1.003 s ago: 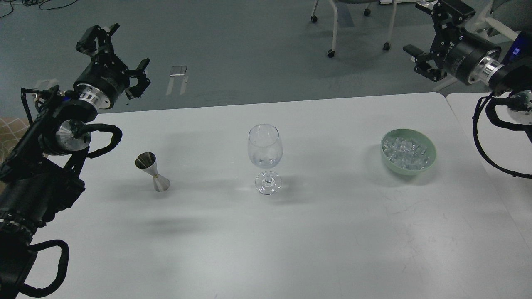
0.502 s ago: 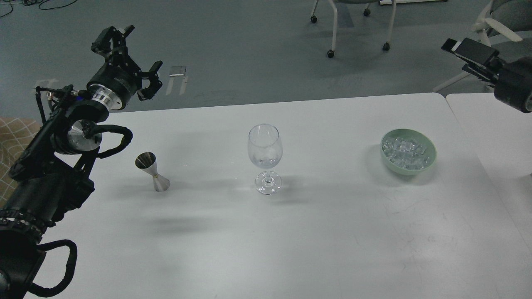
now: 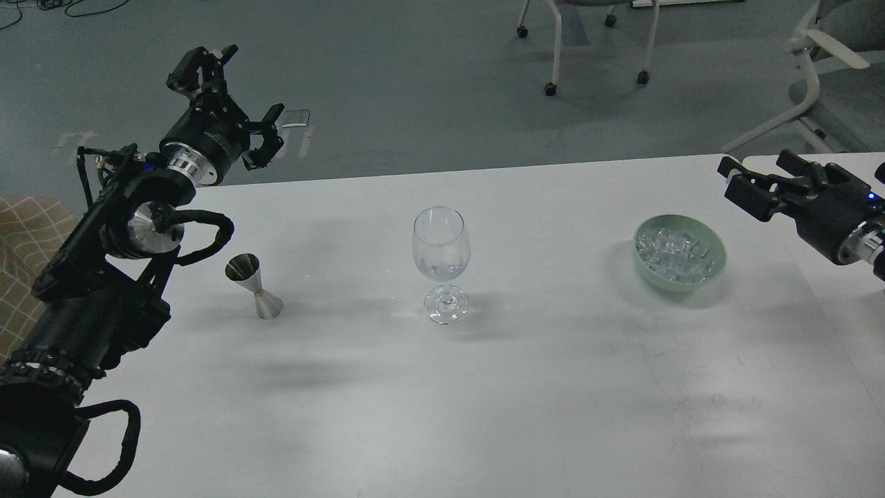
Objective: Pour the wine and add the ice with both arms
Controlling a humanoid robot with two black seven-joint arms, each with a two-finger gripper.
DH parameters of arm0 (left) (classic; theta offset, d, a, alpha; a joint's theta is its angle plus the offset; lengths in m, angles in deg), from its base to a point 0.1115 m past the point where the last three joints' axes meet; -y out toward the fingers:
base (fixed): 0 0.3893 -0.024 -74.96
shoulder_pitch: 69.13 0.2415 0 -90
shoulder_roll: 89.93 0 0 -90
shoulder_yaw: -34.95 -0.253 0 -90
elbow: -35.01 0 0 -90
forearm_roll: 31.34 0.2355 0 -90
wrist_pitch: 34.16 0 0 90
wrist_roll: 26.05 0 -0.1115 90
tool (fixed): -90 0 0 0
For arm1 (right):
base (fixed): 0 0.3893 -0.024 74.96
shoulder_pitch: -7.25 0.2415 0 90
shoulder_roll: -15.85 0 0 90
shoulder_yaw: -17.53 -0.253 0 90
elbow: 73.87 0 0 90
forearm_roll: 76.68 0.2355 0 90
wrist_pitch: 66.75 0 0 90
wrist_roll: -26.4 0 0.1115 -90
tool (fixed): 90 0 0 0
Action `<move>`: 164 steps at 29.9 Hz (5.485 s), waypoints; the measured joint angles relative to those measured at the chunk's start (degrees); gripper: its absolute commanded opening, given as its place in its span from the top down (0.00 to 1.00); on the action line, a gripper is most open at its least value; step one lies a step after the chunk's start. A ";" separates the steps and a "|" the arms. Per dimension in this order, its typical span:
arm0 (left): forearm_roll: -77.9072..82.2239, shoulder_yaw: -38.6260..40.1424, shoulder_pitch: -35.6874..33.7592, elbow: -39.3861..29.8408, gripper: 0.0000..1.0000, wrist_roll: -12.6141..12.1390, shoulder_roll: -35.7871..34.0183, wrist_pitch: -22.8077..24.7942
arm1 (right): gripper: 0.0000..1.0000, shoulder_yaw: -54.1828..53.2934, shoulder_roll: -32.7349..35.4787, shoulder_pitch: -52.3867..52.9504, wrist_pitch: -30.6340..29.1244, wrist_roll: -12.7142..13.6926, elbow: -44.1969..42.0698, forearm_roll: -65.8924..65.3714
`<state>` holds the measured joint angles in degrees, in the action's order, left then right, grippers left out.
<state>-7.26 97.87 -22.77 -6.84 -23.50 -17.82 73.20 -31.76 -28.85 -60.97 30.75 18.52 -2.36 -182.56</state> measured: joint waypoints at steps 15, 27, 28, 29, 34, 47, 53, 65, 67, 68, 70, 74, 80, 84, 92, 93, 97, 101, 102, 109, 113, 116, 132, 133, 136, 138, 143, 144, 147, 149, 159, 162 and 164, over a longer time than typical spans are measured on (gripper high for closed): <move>0.00 0.00 -0.03 0.00 0.02 0.00 0.14 -0.02 | 0.10 8.73 -6.23 3.15 -3.00 -1.08 -6.10 -4.06; 0.00 0.00 0.01 0.00 0.02 0.09 0.14 -0.05 | 0.30 9.04 -6.20 5.49 -11.60 -0.47 -7.14 -4.08; 0.00 0.00 0.03 0.00 0.02 0.09 0.14 -0.05 | 0.30 9.05 -6.20 5.67 -12.21 -0.47 -7.20 -4.08; 0.00 0.00 0.03 0.00 0.02 0.09 0.14 -0.05 | 0.30 9.05 -6.22 5.95 -12.61 -0.46 -7.25 -4.08; 0.00 0.00 0.04 0.01 0.02 0.09 0.14 -0.05 | 0.29 9.30 -6.58 7.18 -13.57 -0.46 -8.33 -4.13; 0.00 0.00 0.04 0.01 0.02 0.09 0.00 -0.05 | 0.29 14.03 -6.59 11.65 -17.00 -0.70 -9.67 -4.17; 0.00 0.00 0.04 0.01 0.02 0.09 -0.01 -0.05 | 0.30 14.21 -6.59 11.70 -18.45 -0.81 -9.66 -4.17; 0.00 0.00 0.04 0.01 0.02 0.09 0.05 -0.05 | 0.36 14.23 -8.09 11.71 -19.06 -0.73 -10.66 -4.25; 0.00 0.00 0.04 0.01 0.02 0.09 0.05 -0.05 | 0.36 14.22 -8.60 11.71 -19.32 -0.73 -11.10 -4.25; 0.00 0.01 0.04 0.01 0.02 0.09 0.05 -0.05 | 0.36 14.23 -8.92 11.72 -19.42 -0.73 -11.41 -4.25; 0.00 0.00 0.05 0.01 0.02 0.09 0.05 -0.05 | 0.36 14.23 -9.31 11.86 -19.50 -0.73 -11.87 -4.26; 0.00 0.00 0.13 0.01 0.02 0.09 0.05 -0.05 | 0.37 15.19 -9.72 12.67 -19.54 -0.73 -12.19 -4.25; 0.00 -0.08 0.20 0.01 0.02 0.09 0.02 -0.05 | 0.41 16.53 -9.86 14.00 -19.55 -0.73 -12.97 -4.26; 0.00 -0.08 0.21 0.01 0.02 0.09 -0.02 -0.13 | 0.41 16.63 -9.87 14.06 -19.55 -0.72 -13.05 -4.25; 0.08 -0.09 0.22 0.01 0.02 0.08 -0.03 -0.14 | 0.48 16.69 -9.72 14.08 -19.55 -0.61 -13.11 -4.17; 0.09 -0.09 0.22 0.01 0.02 0.04 -0.03 -0.14 | 0.49 16.69 -9.72 14.08 -19.58 -0.57 -13.11 -4.16; 0.08 -0.08 0.22 0.01 0.02 0.00 -0.12 -0.13 | 0.55 16.69 -9.56 14.08 -19.62 -0.47 -13.13 -4.16; 0.05 -0.08 0.22 0.01 0.02 0.00 -0.13 -0.14 | 0.58 16.69 -9.53 14.07 -19.63 -0.47 -13.12 -4.16; 0.05 -0.08 0.22 0.01 0.02 0.00 -0.13 -0.13 | 0.59 16.69 -9.53 14.07 -19.64 -0.47 -13.09 -4.16; 0.07 -0.08 0.22 0.01 0.02 0.00 -0.16 -0.13 | 0.67 16.69 -9.44 14.07 -19.81 -0.31 -13.13 -4.17; 0.08 -0.08 0.22 0.10 0.02 0.00 -0.20 -0.13 | 0.71 16.68 -9.44 14.07 -20.56 -0.28 -13.12 -4.16; 0.08 -0.08 0.22 0.12 0.02 0.00 -0.22 -0.13 | 0.77 16.68 -9.43 14.07 -20.94 -0.29 -13.06 -4.08; 0.17 -0.08 0.22 0.18 0.02 0.04 -0.21 -0.12 | 0.89 16.48 -9.42 14.37 -21.02 -0.07 -12.39 -3.81; 0.17 -0.08 0.22 0.18 0.02 0.02 -0.17 -0.13 | 0.88 16.38 -9.31 14.46 -20.99 -0.06 -12.10 -3.71; 0.17 -0.08 0.21 0.18 0.02 0.00 -0.17 -0.13 | 0.88 16.04 -8.01 15.54 -20.93 0.02 -10.87 -3.44; 0.17 -0.08 0.21 0.18 0.02 0.00 -0.19 -0.13 | 0.88 16.02 -6.35 16.56 -20.93 0.05 -9.49 -3.27; 0.17 -0.08 0.11 0.18 0.02 0.00 -0.17 -0.14 | 0.88 15.84 -1.91 19.27 -21.06 0.07 -5.21 -2.66; 0.18 -0.08 0.11 0.18 0.02 0.00 -0.11 -0.14 | 0.88 15.75 -1.12 19.81 -21.12 0.06 -4.15 -2.25; 0.18 -0.08 0.11 0.13 0.02 0.00 -0.05 -0.14 | 0.89 15.56 0.72 22.10 -22.06 0.22 -0.50 -1.09; 0.18 -0.08 0.07 0.10 0.02 0.00 -0.04 -0.14 | 0.89 15.53 1.17 23.55 -22.69 0.45 1.76 -0.84; 0.18 -0.08 -0.07 0.12 0.02 -0.01 0.13 -0.37 | 0.89 15.86 -0.25 27.51 -23.26 3.66 13.34 -0.83; 0.18 -0.08 -0.07 0.16 0.02 0.00 0.13 -0.40 | 0.89 15.93 -2.10 28.00 -24.25 4.55 16.37 -1.05; 0.18 -0.08 -0.06 0.18 0.02 0.00 0.07 -0.40 | 0.90 15.93 -3.15 28.66 -25.31 4.83 17.46 -1.31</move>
<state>-7.08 97.79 -22.82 -6.66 -23.50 -17.75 72.81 -15.83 -32.00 -32.31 5.44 23.35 15.10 -183.87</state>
